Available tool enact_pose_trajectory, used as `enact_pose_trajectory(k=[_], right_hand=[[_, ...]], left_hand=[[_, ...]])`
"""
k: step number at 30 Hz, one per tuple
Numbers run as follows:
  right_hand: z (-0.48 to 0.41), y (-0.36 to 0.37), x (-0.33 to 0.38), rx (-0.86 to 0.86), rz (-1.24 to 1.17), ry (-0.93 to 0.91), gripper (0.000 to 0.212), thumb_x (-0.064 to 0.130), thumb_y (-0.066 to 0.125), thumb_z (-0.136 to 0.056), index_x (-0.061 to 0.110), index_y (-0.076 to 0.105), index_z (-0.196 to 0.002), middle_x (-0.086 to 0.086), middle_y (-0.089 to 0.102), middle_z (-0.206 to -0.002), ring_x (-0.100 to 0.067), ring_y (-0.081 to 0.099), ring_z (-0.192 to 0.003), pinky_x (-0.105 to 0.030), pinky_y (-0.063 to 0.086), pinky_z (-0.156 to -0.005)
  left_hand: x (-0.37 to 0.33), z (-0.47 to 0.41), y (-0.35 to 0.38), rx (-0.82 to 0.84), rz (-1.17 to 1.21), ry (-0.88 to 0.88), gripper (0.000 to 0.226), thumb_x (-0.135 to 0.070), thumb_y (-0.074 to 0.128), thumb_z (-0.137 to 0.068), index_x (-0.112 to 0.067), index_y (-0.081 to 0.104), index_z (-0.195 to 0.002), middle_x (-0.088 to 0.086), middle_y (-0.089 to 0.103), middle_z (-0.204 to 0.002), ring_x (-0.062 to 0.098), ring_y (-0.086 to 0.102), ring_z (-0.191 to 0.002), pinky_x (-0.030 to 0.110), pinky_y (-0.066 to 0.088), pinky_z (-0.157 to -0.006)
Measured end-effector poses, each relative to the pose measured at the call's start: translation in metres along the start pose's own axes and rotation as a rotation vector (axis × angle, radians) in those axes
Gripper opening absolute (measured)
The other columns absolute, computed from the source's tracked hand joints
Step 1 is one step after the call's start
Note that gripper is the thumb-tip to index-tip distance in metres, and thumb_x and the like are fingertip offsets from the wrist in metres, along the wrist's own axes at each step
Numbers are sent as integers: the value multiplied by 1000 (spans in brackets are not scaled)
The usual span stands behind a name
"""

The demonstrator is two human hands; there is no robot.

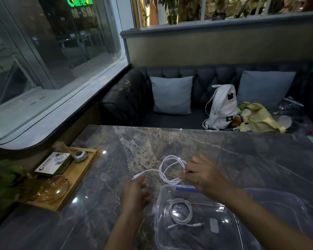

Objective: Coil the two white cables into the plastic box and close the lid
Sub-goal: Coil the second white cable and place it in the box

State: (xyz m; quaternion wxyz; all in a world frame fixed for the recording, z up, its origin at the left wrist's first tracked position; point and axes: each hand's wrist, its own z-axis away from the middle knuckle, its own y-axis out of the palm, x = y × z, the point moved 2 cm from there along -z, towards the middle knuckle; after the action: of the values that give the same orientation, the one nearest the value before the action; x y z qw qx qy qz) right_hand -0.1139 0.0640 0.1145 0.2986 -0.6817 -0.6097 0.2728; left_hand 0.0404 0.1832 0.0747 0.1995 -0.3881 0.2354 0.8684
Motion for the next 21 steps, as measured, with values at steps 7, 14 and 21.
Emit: enact_pose_trajectory(k=[7, 14, 21], right_hand=[[1, 3, 9, -29, 24, -71, 18, 13, 61, -84, 14, 72, -70, 2, 58, -54, -14, 49, -51, -26, 44, -46], [10, -1, 16, -55, 64, 23, 18, 11, 58, -81, 17, 74, -75, 2, 63, -53, -13, 54, -45, -20, 39, -39], [19, 13, 31, -62, -214, 617, 27, 16, 66, -77, 7, 69, -102, -6, 72, -85, -20, 67, -74, -25, 52, -63]], left_hand=[[7, 7, 22, 578, 90, -231, 62, -53, 52, -75, 3, 72, -92, 17, 73, -89, 26, 70, -80, 35, 57, -68], [6, -3, 37, 430, 453, -189, 38, -30, 32, -97, -9, 49, -71, -3, 40, -41, 10, 40, -36, 26, 44, -64], [14, 12, 55, 276, 406, 151, 38, -21, 29, -101, -12, 39, -65, -6, 35, -40, 7, 36, -36, 27, 40, -65]])
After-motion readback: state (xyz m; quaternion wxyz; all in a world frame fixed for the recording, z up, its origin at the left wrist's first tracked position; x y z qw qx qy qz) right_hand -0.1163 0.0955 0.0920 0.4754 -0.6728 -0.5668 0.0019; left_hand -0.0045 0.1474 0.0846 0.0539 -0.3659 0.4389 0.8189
